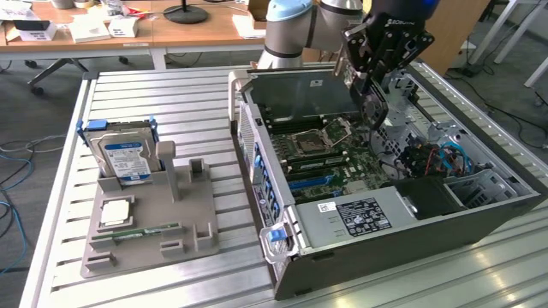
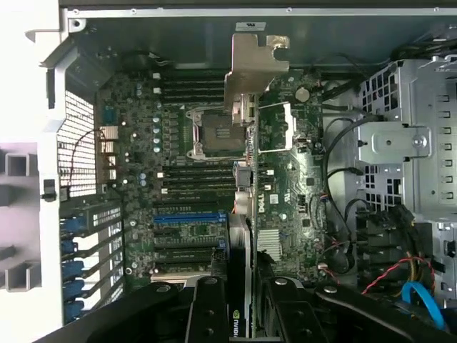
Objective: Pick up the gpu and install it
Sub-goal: 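Pick up the gpu and move the gpu toward the slot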
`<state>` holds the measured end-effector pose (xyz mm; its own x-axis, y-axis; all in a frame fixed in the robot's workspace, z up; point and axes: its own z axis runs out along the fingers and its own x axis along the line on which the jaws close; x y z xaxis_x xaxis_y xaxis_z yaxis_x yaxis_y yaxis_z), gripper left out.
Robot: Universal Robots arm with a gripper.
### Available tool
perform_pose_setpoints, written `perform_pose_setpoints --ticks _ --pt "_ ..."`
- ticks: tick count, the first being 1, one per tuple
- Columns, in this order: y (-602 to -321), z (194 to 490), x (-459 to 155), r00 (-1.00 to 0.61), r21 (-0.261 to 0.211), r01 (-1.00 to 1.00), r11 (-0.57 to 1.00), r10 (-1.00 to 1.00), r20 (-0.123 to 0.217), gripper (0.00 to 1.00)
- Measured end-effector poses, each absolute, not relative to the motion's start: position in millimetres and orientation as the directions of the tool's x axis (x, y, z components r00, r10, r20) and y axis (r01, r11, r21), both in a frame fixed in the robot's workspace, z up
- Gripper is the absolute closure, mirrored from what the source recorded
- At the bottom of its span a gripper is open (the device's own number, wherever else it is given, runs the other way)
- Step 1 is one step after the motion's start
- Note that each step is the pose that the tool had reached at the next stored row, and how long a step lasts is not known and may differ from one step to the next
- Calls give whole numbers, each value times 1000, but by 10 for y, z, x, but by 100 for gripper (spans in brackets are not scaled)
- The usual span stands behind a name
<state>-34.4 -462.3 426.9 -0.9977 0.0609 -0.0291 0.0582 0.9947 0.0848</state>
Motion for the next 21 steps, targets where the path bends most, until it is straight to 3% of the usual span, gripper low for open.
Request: perform_pose_setpoints --ticks 21 --pt "-4611 4260 261 -998 85 50 995 53 -29 74"
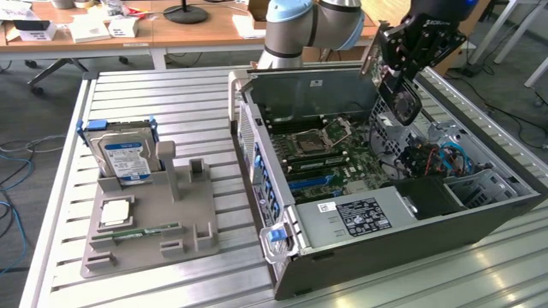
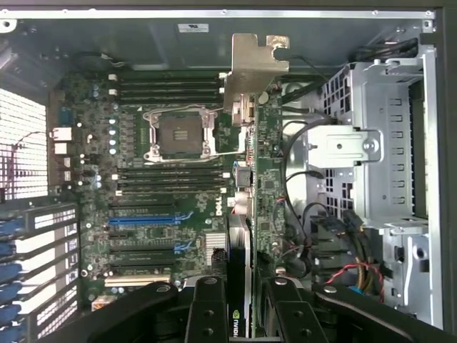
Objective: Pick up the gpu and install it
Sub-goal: 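Pick up the gpu and move the gpu toward the slot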
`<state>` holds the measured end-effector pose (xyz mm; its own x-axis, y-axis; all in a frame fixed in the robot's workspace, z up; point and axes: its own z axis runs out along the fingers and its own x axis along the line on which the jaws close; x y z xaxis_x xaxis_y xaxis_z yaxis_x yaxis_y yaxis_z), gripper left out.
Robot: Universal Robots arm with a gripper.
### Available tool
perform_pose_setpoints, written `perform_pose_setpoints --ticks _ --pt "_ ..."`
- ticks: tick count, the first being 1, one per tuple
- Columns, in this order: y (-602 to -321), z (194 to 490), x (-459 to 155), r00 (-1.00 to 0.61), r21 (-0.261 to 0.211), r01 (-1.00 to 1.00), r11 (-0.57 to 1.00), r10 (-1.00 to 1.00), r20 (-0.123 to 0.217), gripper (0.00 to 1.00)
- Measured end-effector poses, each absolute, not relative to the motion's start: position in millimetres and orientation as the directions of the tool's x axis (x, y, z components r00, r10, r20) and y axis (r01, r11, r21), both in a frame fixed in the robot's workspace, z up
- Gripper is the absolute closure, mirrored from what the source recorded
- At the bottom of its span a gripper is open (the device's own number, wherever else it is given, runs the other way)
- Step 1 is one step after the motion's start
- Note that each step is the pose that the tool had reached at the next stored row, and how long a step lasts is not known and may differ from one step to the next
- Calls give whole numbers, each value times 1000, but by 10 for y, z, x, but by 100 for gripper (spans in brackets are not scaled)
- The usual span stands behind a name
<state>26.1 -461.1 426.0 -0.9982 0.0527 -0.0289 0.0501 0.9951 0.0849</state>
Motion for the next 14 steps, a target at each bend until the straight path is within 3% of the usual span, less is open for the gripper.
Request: perform_pose_setpoints --ticks 14 --pt "-4610 4257 449 -998 85 44 995 47 -29 74"
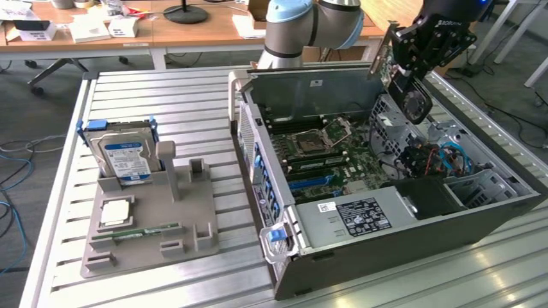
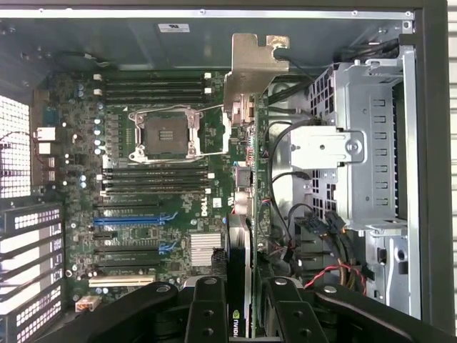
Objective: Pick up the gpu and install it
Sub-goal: 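Pick up the gpu and move the gpu toward the slot, then insert the gpu into the slot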
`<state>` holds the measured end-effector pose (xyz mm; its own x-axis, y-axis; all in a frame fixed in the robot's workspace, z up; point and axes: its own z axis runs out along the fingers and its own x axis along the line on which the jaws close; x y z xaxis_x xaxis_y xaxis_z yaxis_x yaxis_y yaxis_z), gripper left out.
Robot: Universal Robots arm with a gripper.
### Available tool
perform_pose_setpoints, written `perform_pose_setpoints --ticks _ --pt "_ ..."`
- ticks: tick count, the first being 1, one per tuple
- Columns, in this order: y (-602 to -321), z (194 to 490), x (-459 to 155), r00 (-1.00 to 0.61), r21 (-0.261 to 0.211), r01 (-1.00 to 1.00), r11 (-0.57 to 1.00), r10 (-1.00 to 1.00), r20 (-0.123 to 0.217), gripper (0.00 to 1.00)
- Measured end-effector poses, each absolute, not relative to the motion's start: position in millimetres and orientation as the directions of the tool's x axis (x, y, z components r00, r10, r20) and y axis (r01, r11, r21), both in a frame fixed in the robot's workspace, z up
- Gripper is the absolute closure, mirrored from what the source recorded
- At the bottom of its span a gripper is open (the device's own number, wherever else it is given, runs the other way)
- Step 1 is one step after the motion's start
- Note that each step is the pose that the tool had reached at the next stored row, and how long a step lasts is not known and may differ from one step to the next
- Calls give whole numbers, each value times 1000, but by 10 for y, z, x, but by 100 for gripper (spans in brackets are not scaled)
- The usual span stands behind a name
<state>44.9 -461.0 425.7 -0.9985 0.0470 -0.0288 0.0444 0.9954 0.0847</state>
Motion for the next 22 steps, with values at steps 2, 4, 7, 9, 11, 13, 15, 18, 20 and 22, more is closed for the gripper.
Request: perform_pose_setpoints --ticks 2,4,7,9,11,13,15,18,20,22 --pt "-4608 4251 454 -999 85 36 996 39 -29 74" --pt "-4608 4240 454 -999 85 35 996 37 -29 74" --pt "-4608 4227 455 -999 85 35 996 37 -29 74" --pt "-4608 4227 455 -999 85 34 996 37 -29 74" --pt "-4608 4223 466 -999 85 34 996 37 -29 74" --pt "-4607 4214 477 -999 85 34 996 37 -29 74" --pt "-4608 4195 480 -999 85 35 996 37 -29 74" --pt "-4607 4183 483 -999 85 35 996 37 -29 74" --pt "-4608 4183 484 -999 85 35 996 37 -29 74" --pt "-4608 4182 484 -999 85 35 996 37 -29 74"
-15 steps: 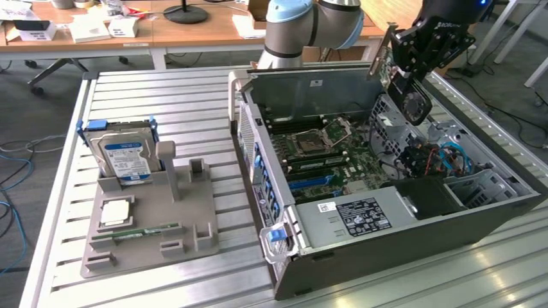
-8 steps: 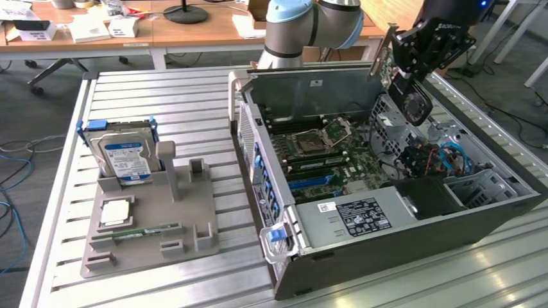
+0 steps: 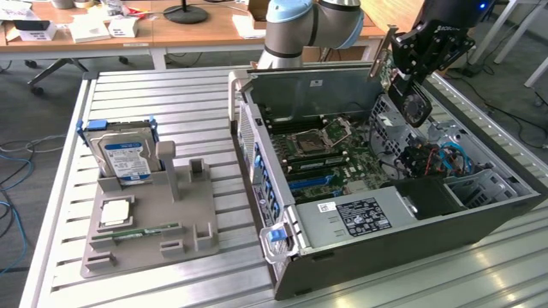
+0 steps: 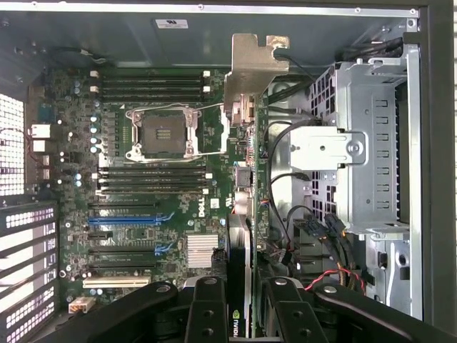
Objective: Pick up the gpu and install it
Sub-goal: 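Insert the gpu into the slot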
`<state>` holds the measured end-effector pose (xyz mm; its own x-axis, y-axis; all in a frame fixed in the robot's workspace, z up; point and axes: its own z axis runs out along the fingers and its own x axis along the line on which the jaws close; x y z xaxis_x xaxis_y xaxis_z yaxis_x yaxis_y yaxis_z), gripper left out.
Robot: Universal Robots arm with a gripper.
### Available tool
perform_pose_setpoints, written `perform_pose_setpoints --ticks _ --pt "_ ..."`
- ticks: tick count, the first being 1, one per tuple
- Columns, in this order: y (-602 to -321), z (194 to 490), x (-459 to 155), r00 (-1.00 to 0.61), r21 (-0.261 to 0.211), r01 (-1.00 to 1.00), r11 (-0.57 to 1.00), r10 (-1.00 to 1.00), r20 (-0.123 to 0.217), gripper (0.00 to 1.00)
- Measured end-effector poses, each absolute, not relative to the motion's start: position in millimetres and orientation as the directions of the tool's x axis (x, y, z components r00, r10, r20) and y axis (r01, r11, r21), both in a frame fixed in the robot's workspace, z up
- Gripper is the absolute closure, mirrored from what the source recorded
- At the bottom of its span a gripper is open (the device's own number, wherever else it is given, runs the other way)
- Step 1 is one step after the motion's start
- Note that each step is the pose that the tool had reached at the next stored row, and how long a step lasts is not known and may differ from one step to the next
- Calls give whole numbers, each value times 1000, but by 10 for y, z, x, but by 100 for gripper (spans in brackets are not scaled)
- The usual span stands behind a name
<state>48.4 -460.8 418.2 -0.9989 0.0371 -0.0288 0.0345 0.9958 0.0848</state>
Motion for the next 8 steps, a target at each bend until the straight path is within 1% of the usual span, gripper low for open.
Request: perform_pose_setpoints --ticks 8 --pt "-4608 4182 484 -999 85 34 996 37 -29 74"
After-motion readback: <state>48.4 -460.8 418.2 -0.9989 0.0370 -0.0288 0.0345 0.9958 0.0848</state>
